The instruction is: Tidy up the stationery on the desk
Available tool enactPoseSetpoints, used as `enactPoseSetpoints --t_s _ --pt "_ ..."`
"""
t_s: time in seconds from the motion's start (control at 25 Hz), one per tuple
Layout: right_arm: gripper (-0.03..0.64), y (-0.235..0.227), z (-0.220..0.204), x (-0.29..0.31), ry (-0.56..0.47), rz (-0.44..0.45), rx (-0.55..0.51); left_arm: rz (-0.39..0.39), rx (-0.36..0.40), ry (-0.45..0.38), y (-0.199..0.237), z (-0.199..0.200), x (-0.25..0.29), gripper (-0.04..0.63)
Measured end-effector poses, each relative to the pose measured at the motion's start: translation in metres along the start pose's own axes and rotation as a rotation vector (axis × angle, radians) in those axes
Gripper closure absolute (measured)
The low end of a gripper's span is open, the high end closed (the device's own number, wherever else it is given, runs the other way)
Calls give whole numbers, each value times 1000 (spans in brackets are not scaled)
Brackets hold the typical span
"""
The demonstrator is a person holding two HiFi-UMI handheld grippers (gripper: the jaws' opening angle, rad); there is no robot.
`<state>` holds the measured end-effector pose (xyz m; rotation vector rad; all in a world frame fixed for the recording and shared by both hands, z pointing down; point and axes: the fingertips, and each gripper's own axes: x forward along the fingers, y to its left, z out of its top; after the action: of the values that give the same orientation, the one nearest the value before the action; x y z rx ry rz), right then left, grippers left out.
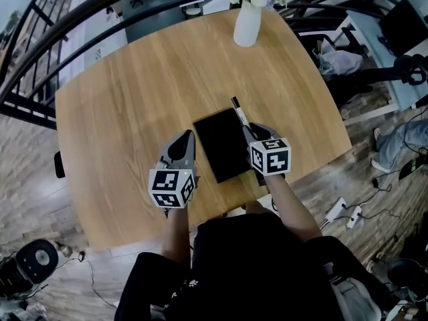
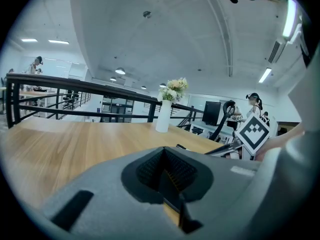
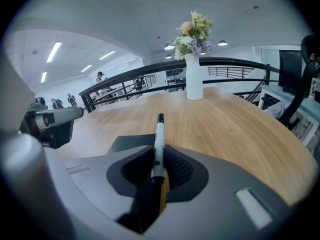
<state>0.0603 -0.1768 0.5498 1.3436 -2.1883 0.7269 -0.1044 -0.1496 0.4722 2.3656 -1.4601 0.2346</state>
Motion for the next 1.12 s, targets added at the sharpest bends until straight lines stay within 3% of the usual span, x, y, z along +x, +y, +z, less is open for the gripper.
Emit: enactPoseSetpoints --t_s 1.12 --pt "534 -12 -48 2 124 27 18 16 0 17 -4 -5 -6 603"
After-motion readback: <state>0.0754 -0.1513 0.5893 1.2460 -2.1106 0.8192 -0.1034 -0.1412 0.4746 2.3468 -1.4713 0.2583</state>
